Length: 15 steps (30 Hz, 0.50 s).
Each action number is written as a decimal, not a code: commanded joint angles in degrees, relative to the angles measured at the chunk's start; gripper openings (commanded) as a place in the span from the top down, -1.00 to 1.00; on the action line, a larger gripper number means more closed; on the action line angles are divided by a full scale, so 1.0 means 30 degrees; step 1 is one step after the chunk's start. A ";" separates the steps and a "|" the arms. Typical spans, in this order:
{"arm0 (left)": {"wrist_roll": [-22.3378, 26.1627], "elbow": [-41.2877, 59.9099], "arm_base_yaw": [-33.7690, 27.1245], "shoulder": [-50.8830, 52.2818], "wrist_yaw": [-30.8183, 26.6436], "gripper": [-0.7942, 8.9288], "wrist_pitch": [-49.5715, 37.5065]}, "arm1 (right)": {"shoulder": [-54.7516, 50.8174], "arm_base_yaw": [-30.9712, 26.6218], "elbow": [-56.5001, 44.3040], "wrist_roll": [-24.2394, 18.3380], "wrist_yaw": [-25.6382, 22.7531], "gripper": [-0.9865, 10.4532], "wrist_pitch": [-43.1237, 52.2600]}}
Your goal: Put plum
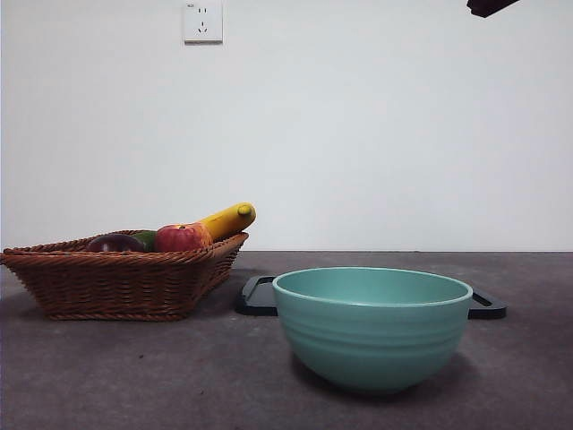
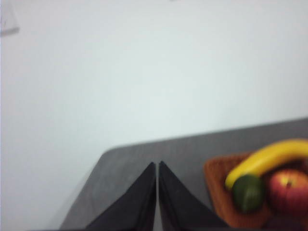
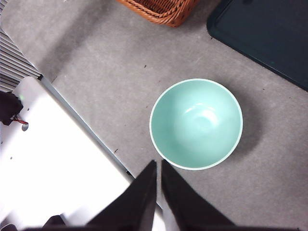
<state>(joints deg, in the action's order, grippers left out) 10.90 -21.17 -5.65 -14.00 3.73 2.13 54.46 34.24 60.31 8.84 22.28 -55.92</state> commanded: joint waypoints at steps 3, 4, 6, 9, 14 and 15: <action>0.0189 0.2761 -0.0277 0.1639 -0.0109 0.82 -0.0168 | 0.0146 0.0168 0.0291 -0.0175 0.0000 0.82 0.0124; 0.0189 0.3271 -0.0277 0.1931 -0.0109 0.82 -0.0146 | 0.0146 0.0168 0.0291 -0.0175 0.0000 0.82 0.0124; 0.0131 0.4095 -0.0277 0.2390 -0.0109 0.82 -0.0146 | 0.0146 0.0168 0.0291 -0.0175 0.0000 0.82 0.0124; 0.0131 0.5020 -0.0277 0.3002 -0.0109 0.82 -0.0124 | 0.0146 0.0168 0.0291 -0.0175 0.0000 0.82 0.0124; 0.0131 0.6062 -0.0277 0.3789 -0.0109 0.82 -0.0058 | 0.0146 0.0168 0.0291 -0.0175 0.0000 0.82 0.0124; 0.0131 0.6186 -0.0277 0.3898 -0.0109 0.82 0.0051 | 0.0146 0.0168 0.0291 -0.0175 0.0000 0.82 0.0124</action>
<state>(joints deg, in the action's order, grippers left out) 11.07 -2.87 -6.26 -2.48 3.36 2.68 54.46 34.24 60.31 8.84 22.28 -55.92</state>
